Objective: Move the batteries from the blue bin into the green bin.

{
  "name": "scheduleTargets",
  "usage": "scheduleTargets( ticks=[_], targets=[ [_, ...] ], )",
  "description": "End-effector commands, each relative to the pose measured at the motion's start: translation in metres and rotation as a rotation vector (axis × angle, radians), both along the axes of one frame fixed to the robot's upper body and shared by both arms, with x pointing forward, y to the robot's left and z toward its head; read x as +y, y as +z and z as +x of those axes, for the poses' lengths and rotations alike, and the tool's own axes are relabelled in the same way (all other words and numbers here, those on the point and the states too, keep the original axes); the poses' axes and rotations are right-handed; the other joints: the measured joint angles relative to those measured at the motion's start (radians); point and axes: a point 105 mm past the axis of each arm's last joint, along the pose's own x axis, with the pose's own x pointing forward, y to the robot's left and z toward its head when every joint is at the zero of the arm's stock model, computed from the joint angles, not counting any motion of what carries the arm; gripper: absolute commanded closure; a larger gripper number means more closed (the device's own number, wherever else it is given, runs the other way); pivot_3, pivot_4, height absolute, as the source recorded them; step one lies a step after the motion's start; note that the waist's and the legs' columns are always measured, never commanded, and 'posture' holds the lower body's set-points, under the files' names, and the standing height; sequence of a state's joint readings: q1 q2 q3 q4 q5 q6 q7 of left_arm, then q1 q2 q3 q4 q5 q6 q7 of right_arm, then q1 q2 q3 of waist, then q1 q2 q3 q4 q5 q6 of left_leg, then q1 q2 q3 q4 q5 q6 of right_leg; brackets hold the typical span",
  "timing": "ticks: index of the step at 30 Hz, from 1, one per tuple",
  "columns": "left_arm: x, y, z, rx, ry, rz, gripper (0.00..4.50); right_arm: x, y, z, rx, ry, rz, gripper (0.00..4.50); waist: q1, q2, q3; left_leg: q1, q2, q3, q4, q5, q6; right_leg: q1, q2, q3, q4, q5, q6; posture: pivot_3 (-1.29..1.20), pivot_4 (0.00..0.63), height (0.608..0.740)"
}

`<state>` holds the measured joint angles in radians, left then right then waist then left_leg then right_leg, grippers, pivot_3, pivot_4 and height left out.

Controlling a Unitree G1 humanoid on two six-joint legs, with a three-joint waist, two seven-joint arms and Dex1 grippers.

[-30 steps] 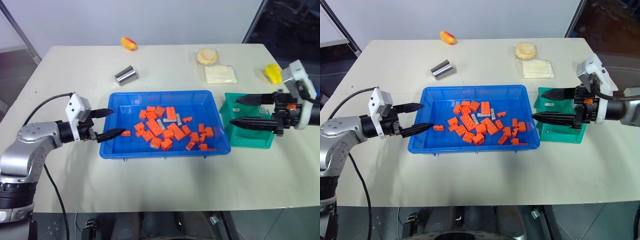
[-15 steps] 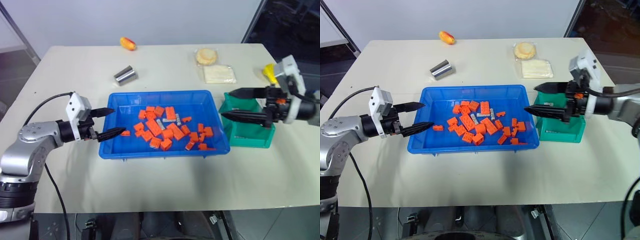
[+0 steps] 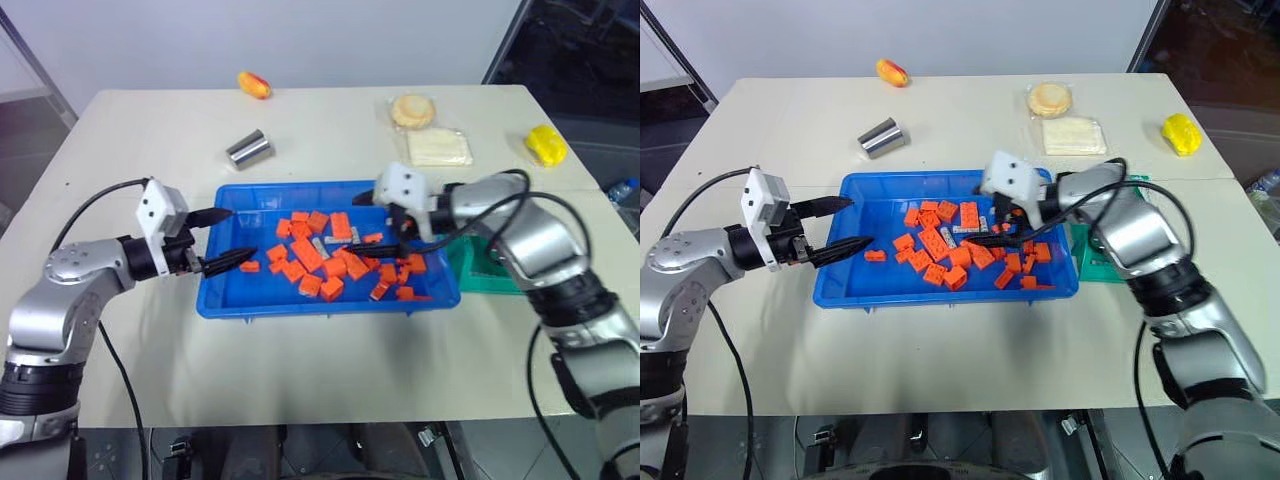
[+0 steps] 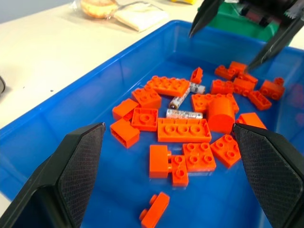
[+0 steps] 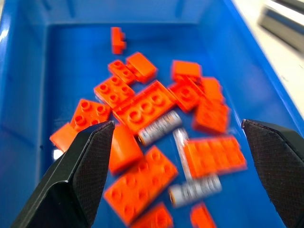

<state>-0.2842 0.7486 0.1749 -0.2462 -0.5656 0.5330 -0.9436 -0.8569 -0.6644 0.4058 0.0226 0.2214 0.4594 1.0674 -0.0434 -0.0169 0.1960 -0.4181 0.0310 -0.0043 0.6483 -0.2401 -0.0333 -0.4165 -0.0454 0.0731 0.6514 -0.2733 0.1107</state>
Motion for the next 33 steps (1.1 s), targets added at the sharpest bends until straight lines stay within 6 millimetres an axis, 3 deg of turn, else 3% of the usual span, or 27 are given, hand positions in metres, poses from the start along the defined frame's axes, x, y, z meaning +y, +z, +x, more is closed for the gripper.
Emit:
scheduleTargets(
  ticks=[1, 5, 12, 25, 33],
  targets=[
    [0.000, 0.009, -0.005, -0.043, 0.014, -0.012, 0.00, 0.008, 0.011, 0.007, -0.038, 0.024, 0.004, 0.09, 0.000, 0.000, 0.000, -0.001, 0.000, 0.000, 0.000, 0.000, 0.000, -0.001, 0.000, 0.000, 0.000, 0.000, 0.000, 0.00, 0.150, 0.740],
    [0.001, 0.006, -0.010, -0.041, 0.034, -0.021, 0.00, 0.018, 0.010, 0.012, -0.011, 0.048, 0.011, 0.09, 0.002, 0.000, 0.000, -0.002, 0.000, 0.000, 0.001, 0.000, 0.000, -0.002, -0.001, 0.000, 0.001, 0.000, 0.000, 0.00, 0.150, 0.740],
    [0.001, 0.003, -0.012, -0.040, 0.050, -0.022, 0.00, 0.023, 0.007, -0.008, 0.128, 0.152, 0.022, 0.09, 0.001, 0.000, 0.000, -0.002, 0.000, 0.000, 0.001, 0.000, 0.000, -0.002, -0.001, 0.000, 0.002, 0.000, 0.000, 0.00, 0.150, 0.740],
    [0.000, 0.004, -0.015, -0.047, 0.078, -0.038, 0.00, 0.022, -0.031, -0.008, 0.242, 0.125, -0.027, 0.09, 0.000, 0.000, 0.000, -0.002, 0.000, -0.001, 0.001, 0.000, 0.000, -0.002, 0.000, -0.001, 0.002, 0.000, 0.000, 0.00, 0.150, 0.740],
    [0.000, 0.008, -0.020, -0.051, 0.084, -0.035, 0.00, 0.014, -0.055, 0.006, 0.307, 0.011, -0.084, 0.09, 0.000, -0.001, 0.000, -0.002, 0.000, -0.001, 0.001, 0.000, 0.000, -0.002, 0.000, -0.001, 0.003, 0.000, 0.000, 0.00, 0.150, 0.740]
  ],
)
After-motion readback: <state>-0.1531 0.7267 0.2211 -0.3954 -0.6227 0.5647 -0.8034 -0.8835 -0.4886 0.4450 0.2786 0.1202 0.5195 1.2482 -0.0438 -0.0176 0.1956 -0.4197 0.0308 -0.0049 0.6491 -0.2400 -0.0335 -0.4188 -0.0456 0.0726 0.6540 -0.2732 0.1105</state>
